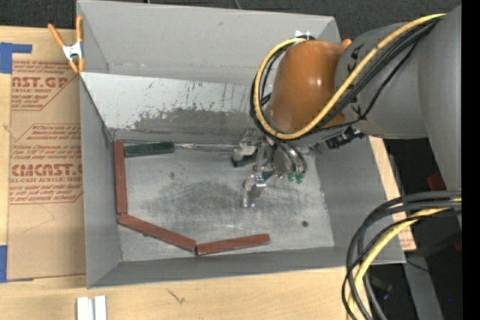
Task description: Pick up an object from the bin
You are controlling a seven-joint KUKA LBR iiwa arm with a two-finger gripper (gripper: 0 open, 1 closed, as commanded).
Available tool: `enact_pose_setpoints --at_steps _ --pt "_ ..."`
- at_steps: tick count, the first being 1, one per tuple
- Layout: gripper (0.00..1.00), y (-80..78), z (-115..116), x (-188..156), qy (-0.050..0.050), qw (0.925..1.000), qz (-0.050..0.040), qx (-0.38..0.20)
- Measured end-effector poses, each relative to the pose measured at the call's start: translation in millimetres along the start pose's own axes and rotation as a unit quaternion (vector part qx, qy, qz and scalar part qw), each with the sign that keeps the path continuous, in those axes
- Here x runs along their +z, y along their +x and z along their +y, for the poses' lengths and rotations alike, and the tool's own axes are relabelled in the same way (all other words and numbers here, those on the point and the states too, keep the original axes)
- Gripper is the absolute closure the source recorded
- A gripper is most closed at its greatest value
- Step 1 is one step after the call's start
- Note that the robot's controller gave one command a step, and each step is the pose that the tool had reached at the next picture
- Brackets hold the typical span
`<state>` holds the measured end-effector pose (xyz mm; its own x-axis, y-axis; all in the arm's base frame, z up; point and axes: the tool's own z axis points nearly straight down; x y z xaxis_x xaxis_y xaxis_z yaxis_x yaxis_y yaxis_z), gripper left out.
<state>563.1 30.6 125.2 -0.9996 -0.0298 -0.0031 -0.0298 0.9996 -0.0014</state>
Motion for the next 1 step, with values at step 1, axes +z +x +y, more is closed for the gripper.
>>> enact_pose_setpoints --at_steps 1 --pt "0.00 -0.1 -33.2 27.7 -0.001 1.0000 0.0008 0.007"
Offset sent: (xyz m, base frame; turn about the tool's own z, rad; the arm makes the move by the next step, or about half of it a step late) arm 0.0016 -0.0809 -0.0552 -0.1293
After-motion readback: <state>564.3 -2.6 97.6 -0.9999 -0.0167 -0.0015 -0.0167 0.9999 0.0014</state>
